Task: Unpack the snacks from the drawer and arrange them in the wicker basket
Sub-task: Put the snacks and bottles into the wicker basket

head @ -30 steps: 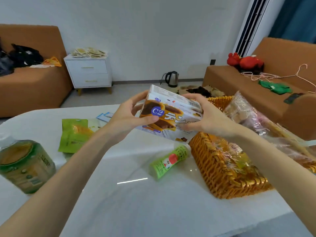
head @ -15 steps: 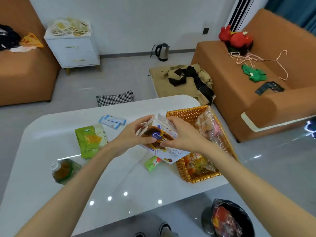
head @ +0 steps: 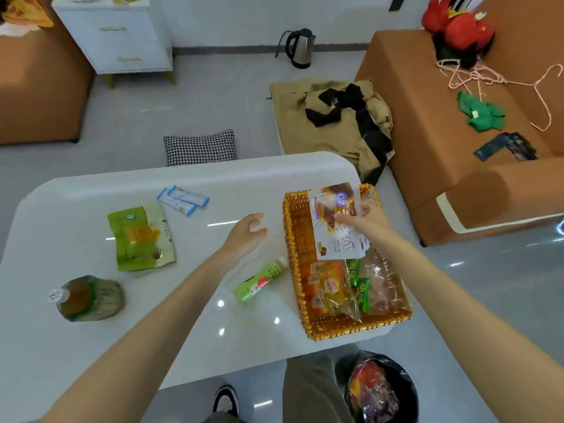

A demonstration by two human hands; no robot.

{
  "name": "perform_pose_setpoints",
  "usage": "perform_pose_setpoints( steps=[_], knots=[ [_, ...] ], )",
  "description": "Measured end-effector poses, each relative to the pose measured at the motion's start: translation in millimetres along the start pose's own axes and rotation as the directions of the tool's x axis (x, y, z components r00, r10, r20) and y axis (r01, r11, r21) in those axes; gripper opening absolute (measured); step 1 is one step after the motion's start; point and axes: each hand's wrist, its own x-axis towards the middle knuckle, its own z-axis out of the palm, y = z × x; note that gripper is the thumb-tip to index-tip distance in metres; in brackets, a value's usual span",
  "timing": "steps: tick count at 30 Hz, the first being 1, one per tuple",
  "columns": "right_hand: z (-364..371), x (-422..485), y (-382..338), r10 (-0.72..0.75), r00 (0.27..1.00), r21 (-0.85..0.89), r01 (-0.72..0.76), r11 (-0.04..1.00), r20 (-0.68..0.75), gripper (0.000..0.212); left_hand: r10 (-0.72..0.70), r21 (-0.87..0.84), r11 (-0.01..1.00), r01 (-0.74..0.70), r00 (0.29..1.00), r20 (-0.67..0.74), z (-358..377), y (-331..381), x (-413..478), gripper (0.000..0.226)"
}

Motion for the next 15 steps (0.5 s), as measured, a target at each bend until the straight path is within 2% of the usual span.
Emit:
perform_pose_setpoints(
  steps=[2,5,10,13,15],
  knots=[
    [-6,39,9,0.035,0.999,0.045,-0.036,0.998,0.009,0.062,-0.071,-0.025,0.997,0.071,0.997,-0.02,22,4,25,0.048],
    [-10,96,21,0.062,0.997,0.033,-0.063,0.997,0.045,0.053,-0.153,-0.055,0.987,0.151,0.988,-0.033,60,15,60,0.054],
    [3,161,45,0.055,0.99,-0.222,-0.025,0.975,0.131,0.081,-0.229,-0.1,0.97,0.223,0.971,-0.062,115,17,98,0.049],
    [11,185,60,-0.044,0.972,-0.41,0.138,0.901,0.23,0.081,-0.23,-0.076,0.972,0.224,0.969,-0.084,134,10,119,0.044],
    [19,199,70,-0.166,0.936,-0.54,0.318,0.779,0.311,0.081,-0.228,-0.035,0.974,0.226,0.968,-0.108,141,-1,134,0.044]
  ],
)
